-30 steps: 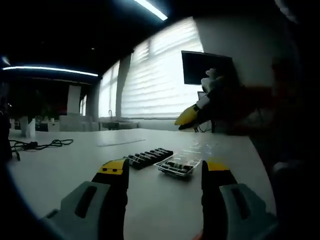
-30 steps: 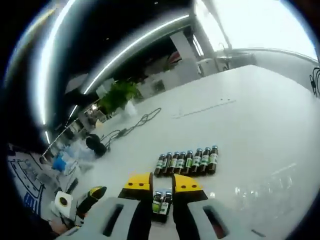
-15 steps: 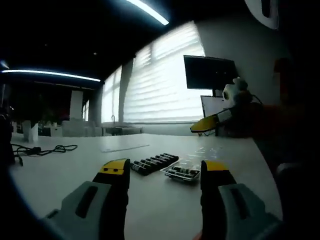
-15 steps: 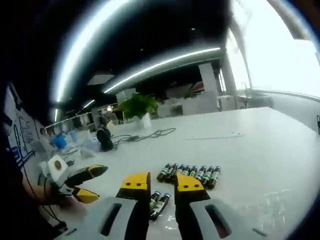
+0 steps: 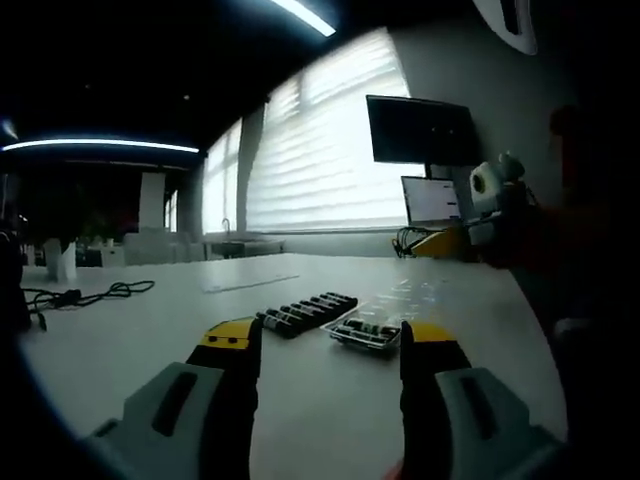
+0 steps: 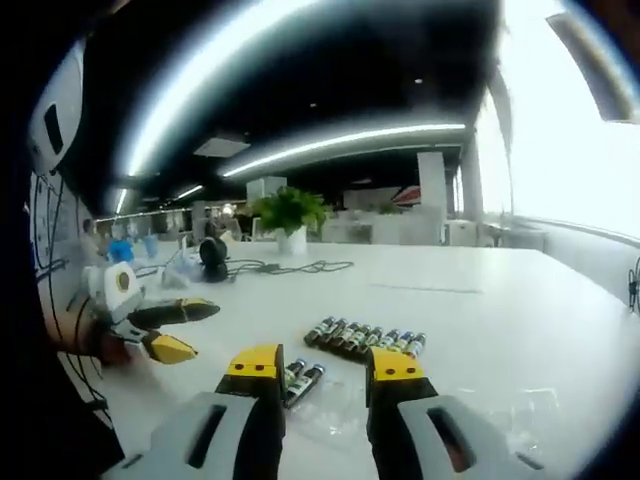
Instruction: Grip medicine bottles put into box
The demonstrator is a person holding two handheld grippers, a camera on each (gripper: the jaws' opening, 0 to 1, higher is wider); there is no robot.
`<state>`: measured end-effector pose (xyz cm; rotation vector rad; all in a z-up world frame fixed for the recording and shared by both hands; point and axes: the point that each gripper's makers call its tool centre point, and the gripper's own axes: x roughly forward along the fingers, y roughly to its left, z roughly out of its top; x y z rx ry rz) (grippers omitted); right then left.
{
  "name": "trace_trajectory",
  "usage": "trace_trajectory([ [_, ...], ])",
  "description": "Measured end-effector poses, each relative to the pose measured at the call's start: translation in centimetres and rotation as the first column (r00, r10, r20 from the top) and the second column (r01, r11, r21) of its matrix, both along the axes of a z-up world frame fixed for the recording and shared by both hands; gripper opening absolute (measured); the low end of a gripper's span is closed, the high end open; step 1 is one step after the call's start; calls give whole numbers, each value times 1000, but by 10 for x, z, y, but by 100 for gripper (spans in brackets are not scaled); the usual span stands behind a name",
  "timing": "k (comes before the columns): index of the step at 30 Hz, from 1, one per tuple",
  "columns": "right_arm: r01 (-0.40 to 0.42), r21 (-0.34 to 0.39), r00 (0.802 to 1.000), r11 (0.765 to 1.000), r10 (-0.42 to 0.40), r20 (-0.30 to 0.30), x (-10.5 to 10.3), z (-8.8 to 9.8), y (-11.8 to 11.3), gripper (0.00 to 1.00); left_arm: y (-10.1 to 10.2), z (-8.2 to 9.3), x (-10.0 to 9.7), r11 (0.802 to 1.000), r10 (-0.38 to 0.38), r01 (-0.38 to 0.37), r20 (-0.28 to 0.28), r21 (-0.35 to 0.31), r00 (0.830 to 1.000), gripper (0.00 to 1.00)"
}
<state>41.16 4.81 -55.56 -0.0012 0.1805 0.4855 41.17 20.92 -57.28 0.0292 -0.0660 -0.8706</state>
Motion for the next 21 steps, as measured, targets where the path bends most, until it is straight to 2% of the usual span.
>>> trace_trajectory([
  [4, 9, -20, 1000, 1000, -9, -7, -1, -3, -8, 28, -2, 2, -3, 1000, -17, 16, -15, -9, 1000, 44],
  [8, 19, -31, 1000, 999, -19, -2, 1, -3, -16, 29, 0, 2, 1, 1000, 24, -24, 3, 3, 1000, 45],
  [12, 57, 15, 998, 998, -57, 6, 10, 3, -29, 28, -2, -2, 2, 999, 35, -35, 14, 39, 999, 45],
  [17, 78, 7, 997, 997, -78, 2, 16, 8, -33, 28, -1, -6, 4, 998, 36, -37, 15, 59, 999, 45],
  [21, 143, 155, 985, 977, -125, -122, 22, 9, -42, 27, 0, -6, 6, 998, 42, -42, 12, 55, 999, 45],
])
